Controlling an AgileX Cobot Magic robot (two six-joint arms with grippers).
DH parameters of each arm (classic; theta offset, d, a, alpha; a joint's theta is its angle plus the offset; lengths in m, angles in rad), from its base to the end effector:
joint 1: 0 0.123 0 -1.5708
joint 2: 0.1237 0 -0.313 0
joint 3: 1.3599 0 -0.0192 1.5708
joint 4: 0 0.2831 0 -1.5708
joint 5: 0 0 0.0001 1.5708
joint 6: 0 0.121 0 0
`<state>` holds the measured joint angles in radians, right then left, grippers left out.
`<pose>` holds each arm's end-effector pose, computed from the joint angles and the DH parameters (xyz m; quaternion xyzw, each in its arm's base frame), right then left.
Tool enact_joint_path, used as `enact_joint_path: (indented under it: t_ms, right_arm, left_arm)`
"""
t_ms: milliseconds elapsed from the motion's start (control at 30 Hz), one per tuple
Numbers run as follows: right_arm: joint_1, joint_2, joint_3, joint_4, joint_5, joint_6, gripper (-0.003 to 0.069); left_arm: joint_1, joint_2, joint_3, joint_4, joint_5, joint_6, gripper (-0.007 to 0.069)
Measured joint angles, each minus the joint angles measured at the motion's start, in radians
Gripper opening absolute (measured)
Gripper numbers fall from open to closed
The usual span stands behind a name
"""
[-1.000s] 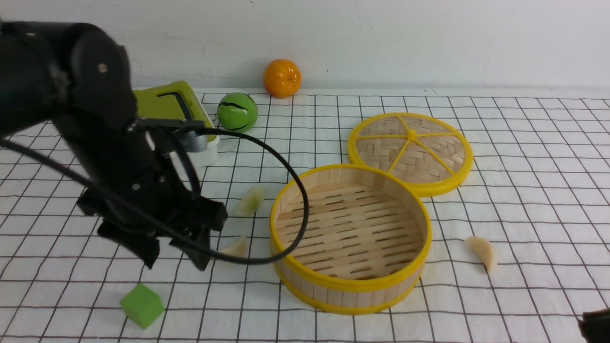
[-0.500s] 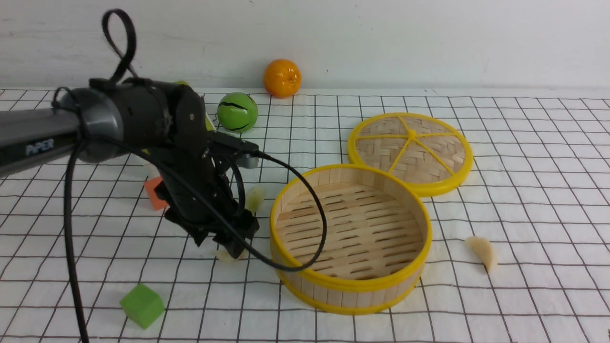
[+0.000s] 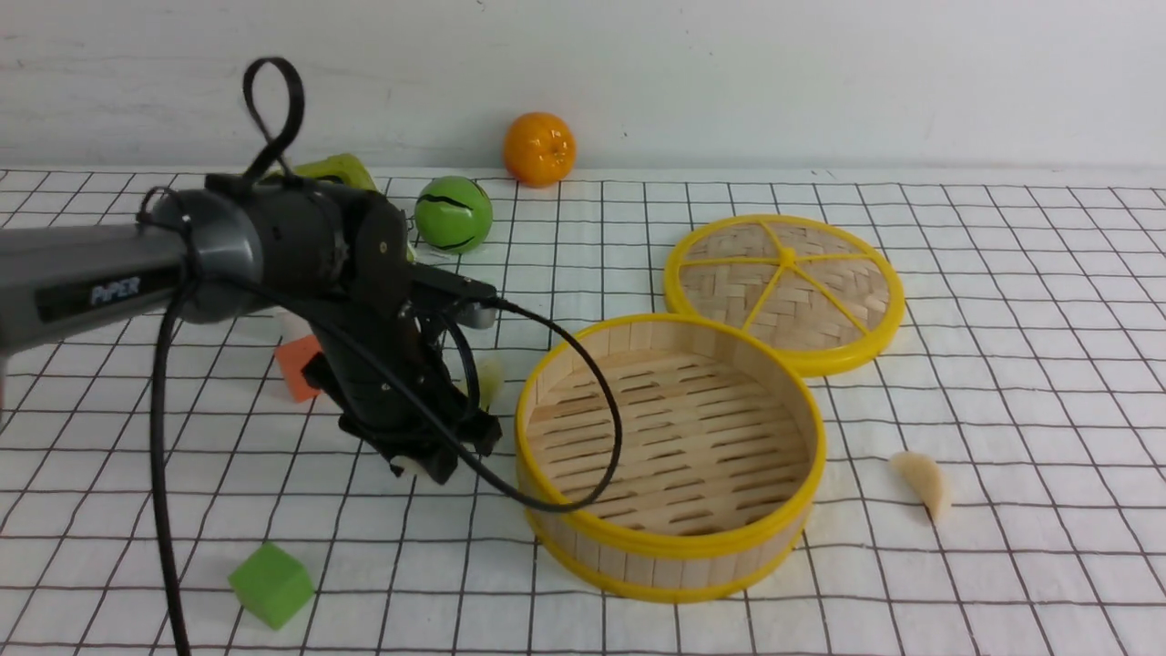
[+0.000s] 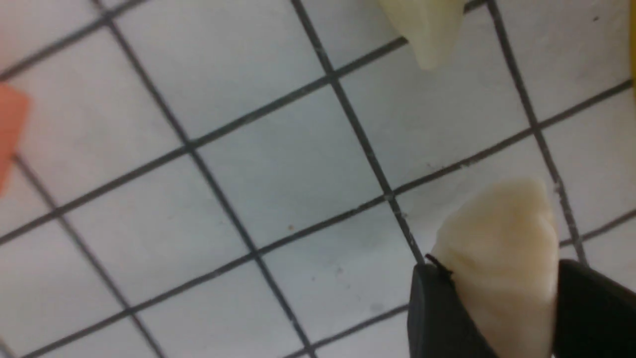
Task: Put the dumplings into the steamer on the table with the white tablecloth.
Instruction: 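Reach for and grasp a dumpling on the table with the left gripper, then place the dumpling into the bamboo steamer basket with the left gripper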
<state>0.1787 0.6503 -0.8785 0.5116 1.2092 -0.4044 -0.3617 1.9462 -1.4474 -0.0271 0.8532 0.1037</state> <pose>0.0990 0.0742 0.3673 -0.2567 0.8757 0.2152 0.3477 0.4231 -0.1627 0.1868 0.2208 0.9633 -0.0310 0.1496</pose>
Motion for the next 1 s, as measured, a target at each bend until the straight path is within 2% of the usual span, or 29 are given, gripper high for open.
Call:
enact_joint_path:
  t_ms: [167,300,400,533,600,700,833,1000]
  right_arm:
    - [0.000,0.000,0.000,-0.002,-0.016,0.000,0.0010]
    - [0.000,0.000,0.000,-0.003,-0.051,0.000,0.0017]
    - [0.000,0.000,0.000,-0.003,-0.053,0.000,0.0020]
    - [0.000,0.000,0.000,-0.003,-0.044,0.000,0.0021]
    - [0.000,0.000,0.000,-0.003,-0.032,0.000,0.0024]
    - [0.000,0.000,0.000,-0.003,-0.009,0.000,0.0027]
    - [0.000,0.000,0.000,-0.004,0.002,0.000,0.0031]
    - [0.000,0.000,0.000,-0.010,0.004,0.000,0.0034]
  left_arm:
    - [-0.063,-0.140,0.000,-0.022,-0.015,-0.037,0.0272]
    - [-0.192,-0.168,-0.039,-0.161,-0.035,-0.041,0.0272]
    - [-0.273,-0.099,-0.103,-0.180,-0.038,-0.064,0.0272]
    - [-0.330,0.035,-0.244,-0.126,-0.015,-0.186,0.0272]
    - [-0.338,0.138,-0.370,-0.053,0.028,-0.304,0.0272]
    - [-0.338,0.260,-0.528,0.034,0.109,-0.404,0.0272]
    - [-0.336,0.392,-0.700,0.059,0.194,-0.437,0.0272]
    - [-0.336,0.460,-0.782,0.052,0.226,-0.451,0.0294]
